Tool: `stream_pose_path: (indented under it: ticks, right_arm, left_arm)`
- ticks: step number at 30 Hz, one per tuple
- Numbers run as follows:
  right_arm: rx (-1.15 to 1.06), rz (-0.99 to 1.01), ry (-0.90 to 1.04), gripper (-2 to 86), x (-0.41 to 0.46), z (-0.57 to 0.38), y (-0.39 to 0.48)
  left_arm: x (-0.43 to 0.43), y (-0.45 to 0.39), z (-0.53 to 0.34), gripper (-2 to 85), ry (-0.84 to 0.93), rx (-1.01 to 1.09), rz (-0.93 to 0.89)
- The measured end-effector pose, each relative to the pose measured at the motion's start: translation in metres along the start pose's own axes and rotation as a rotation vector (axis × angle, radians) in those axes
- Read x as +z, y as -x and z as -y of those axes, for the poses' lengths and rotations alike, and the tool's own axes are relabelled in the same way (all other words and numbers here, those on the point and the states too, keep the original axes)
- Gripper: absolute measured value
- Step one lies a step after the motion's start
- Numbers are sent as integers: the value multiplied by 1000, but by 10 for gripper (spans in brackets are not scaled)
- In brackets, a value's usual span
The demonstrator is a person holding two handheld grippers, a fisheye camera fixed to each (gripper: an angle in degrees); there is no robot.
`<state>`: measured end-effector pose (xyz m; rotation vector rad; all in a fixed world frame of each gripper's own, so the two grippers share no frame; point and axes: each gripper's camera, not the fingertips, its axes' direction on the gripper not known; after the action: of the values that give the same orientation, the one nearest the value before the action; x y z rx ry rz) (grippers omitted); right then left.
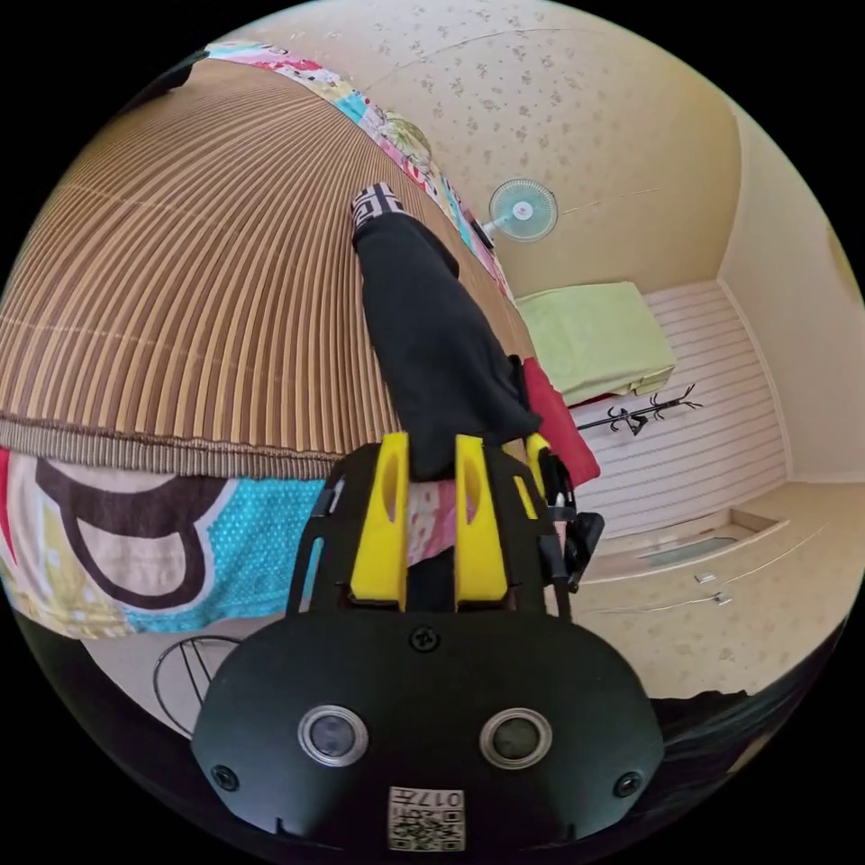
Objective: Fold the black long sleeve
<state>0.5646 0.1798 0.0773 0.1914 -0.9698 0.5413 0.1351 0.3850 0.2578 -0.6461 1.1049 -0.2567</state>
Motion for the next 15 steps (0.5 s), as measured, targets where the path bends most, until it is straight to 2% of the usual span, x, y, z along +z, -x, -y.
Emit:
stream_pose_path:
  ticks: [2, 3, 7, 9, 11, 15]
  right_arm:
    - [174, 186, -27, 145, -30, 4, -21]
    - [217, 207, -26, 149, -35, 4, -25]
    - [450, 113, 116, 183, -62, -4, -28]
    - [473, 155, 180, 217, -67, -6, -24]
    - [518, 328, 186, 239, -67, -4, -27]
    - [536, 449, 244, 241, -46, 18, -35]
  left_arm:
    - [-1, 12, -4, 39, -1, -22, -90]
    - [-3, 14, -5, 39, -5, -23, -117]
    - [-18, 3, -9, 37, -28, 25, -239]
    - [-23, -12, -12, 36, -13, 73, -263]
    - [-25, -34, -20, 34, 47, 133, -294]
    - [-27, -72, -55, 32, 131, 249, -334]
